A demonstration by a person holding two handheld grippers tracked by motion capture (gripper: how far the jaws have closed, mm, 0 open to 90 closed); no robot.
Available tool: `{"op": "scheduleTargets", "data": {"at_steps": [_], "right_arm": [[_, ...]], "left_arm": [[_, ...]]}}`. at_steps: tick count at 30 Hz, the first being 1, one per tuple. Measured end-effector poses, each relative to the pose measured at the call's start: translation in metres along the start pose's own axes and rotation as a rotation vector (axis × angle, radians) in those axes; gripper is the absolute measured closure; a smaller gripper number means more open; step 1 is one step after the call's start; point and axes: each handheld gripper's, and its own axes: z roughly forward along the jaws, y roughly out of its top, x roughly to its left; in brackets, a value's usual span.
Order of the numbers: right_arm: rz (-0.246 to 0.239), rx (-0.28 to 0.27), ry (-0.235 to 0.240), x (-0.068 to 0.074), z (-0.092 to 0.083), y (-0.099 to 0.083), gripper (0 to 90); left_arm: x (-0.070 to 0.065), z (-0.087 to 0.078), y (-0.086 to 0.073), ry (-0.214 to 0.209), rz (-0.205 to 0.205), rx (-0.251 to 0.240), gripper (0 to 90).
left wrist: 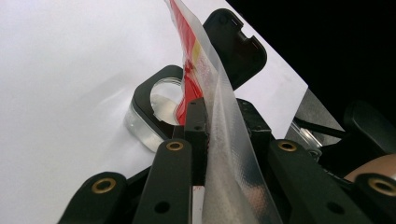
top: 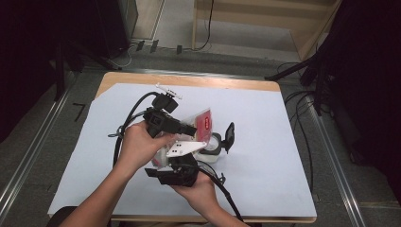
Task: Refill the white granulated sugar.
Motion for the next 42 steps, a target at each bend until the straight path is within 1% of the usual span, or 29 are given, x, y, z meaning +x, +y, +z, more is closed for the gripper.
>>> {"op": "scheduleTargets", "data": {"at_steps": [3, 5, 9, 11, 13, 20, 23, 26, 32, 34, 42], "right_arm": [[-0.001, 0.001, 0.003, 0.0001, 0.0006, 0.0001, 62.7], [-0.001, 0.001, 0.005, 0.0002, 0.001, 0.0001, 62.7], [-0.005, 0.002, 0.003, 0.0001, 0.0016, 0.0003, 62.8], [-0.007, 0.001, -0.002, 0.0004, 0.0015, 0.0006, 62.7], [-0.006, 0.004, -0.001, 0.0002, 0.0016, 0.0008, 62.7], [-0.001, 0.003, -0.002, 0.0001, 0.0019, 0.0007, 62.7], [0.005, -0.005, -0.003, -0.0009, 0.0008, 0.0013, 62.8], [0.001, -0.003, -0.007, -0.0014, 0.0008, 0.0012, 62.8], [0.005, -0.007, -0.002, -0.0017, 0.0005, 0.0016, 62.8], [0.009, -0.006, -0.003, -0.0021, -0.0002, 0.0018, 62.8], [0.008, -0.002, -0.003, -0.0029, -0.0013, 0.0017, 62.7]], "left_arm": [[-0.0002, -0.0003, -0.0007, -0.001, -0.006, -0.002, 78.0], [-0.0005, -0.0007, -0.001, 0.005, -0.007, -0.001, 78.0], [-0.0015, -0.0018, -0.0018, 0.012, 0.007, -0.011, 78.2], [-0.0014, -0.0023, -0.0018, 0.016, 0.008, -0.011, 78.4], [-0.0008, -0.0013, -0.0022, 0.01, 0.0, -0.022, 78.5], [-0.0004, -0.0009, -0.0004, 0.006, -0.004, -0.018, 78.6], [-0.0025, -0.0006, 0.0014, 0.012, 0.006, -0.014, 78.7], [-0.0015, -0.0005, 0.001, 0.01, 0.006, -0.016, 78.7], [-0.0025, 0.0005, 0.0025, 0.01, 0.0, -0.021, 78.5], [-0.0023, 0.0009, 0.003, 0.005, -0.005, -0.022, 78.5], [-0.0015, 0.0017, 0.0034, -0.002, 0.001, -0.021, 78.3]]}}
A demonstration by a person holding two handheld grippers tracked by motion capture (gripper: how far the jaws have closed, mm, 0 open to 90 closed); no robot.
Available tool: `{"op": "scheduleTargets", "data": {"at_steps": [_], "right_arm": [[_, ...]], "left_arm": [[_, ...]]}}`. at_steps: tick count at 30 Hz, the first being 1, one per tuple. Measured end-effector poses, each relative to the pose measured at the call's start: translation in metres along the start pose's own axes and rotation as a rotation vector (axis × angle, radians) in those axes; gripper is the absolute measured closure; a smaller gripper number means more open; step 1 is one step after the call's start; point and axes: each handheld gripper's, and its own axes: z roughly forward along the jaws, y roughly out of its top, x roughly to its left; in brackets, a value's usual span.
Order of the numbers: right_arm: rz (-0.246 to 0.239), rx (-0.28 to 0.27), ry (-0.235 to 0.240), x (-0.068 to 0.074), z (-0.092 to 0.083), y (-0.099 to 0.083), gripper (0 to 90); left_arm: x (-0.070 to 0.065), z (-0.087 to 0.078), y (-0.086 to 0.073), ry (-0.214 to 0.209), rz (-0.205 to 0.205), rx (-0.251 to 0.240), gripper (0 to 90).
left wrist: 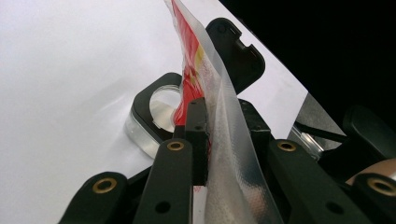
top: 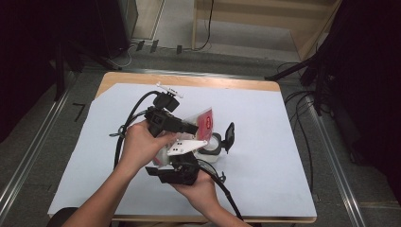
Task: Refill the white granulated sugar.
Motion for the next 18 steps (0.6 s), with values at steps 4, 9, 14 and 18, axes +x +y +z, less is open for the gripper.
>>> {"op": "scheduleTargets", "data": {"at_steps": [4, 9, 14, 18], "right_arm": [[0.004, -0.002, 0.004, -0.0007, -0.0006, 0.0004, 62.7], [0.008, -0.004, 0.005, -0.0012, -0.0011, 0.0006, 62.7], [0.006, -0.001, 0.003, -0.0019, -0.0016, 0.0004, 62.7], [0.012, -0.006, 0.009, -0.0018, -0.0016, 0.0012, 62.7]], "left_arm": [[0.0008, 0.0001, 0.0016, -0.003, -0.003, 0.002, 78.1], [0.0007, 0.0009, 0.0025, -0.003, -0.001, 0.003, 78.1], [0.0012, 0.0012, 0.0031, -0.007, 0.004, 0.008, 77.8], [0.0008, 0.0011, 0.0049, -0.005, -0.003, 0.018, 77.5]]}}
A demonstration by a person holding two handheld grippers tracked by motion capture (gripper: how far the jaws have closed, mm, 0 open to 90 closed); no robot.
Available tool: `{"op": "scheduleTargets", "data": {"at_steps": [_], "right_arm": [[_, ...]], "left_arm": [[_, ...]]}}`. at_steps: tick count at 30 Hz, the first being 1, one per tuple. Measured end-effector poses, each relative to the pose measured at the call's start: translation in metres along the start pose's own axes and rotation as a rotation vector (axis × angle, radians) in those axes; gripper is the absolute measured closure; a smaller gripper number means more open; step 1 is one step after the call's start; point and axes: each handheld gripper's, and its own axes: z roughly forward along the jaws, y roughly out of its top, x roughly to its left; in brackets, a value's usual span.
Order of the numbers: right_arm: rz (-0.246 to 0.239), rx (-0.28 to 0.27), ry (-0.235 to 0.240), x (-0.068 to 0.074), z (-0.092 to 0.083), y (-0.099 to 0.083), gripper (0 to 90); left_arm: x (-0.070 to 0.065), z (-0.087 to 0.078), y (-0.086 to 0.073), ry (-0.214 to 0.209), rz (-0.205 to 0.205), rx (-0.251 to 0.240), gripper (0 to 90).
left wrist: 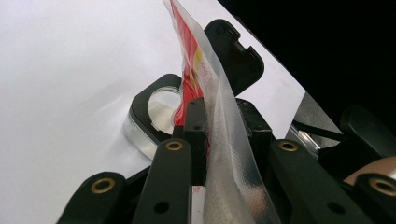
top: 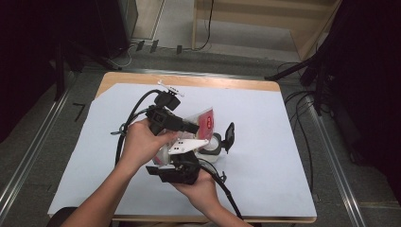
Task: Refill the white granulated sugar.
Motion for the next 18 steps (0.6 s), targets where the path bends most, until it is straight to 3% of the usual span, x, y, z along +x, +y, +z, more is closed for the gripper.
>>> {"op": "scheduleTargets", "data": {"at_steps": [18], "right_arm": [[-0.002, 0.004, 0.005, -0.0009, -0.0019, -0.0006, 62.7]], "left_arm": [[-0.0011, 0.0013, 0.0003, 0.003, 0.007, -0.004, 77.5]]}}
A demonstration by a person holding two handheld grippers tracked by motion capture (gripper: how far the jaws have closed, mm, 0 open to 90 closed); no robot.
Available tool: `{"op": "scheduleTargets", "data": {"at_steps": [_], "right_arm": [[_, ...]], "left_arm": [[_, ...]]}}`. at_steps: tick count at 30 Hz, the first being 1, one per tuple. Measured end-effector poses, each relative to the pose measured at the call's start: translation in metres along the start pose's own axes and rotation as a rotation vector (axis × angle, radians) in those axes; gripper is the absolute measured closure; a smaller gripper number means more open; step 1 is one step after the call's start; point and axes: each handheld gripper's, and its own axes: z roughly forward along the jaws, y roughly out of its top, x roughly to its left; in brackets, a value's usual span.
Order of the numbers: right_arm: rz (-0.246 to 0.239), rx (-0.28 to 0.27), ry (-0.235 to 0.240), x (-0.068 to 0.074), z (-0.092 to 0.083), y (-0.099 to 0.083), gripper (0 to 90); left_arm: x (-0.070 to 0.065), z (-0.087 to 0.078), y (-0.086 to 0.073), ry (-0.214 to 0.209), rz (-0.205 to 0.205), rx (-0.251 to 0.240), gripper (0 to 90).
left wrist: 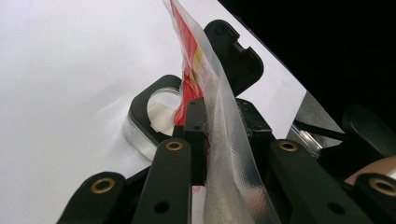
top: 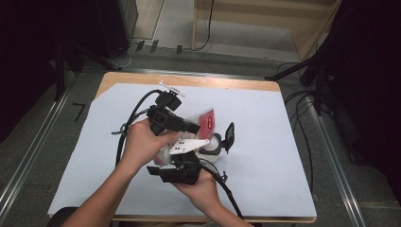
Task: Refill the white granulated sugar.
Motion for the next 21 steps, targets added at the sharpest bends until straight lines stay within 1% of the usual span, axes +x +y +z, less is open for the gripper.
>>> {"op": "scheduleTargets", "data": {"at_steps": [7, 15, 21], "right_arm": [[-0.012, 0.0, 0.0, 0.0003, 0.0007, -0.0002, 61.4], [-0.01, 0.003, 0.001, 0.0005, 0.0002, -0.0002, 62.7], [-0.004, -0.001, 0.011, 0.0017, 0.0007, 0.0006, 62.7]], "left_arm": [[0.0001, -0.0004, -0.0003, 0.0, 0.003, 0.001, 77.8], [-0.0017, -0.0009, -0.0005, 0.001, 0.001, 0.003, 77.3], [-0.0019, -0.0017, -0.0002, 0.004, 0.005, 0.003, 77.2]]}}
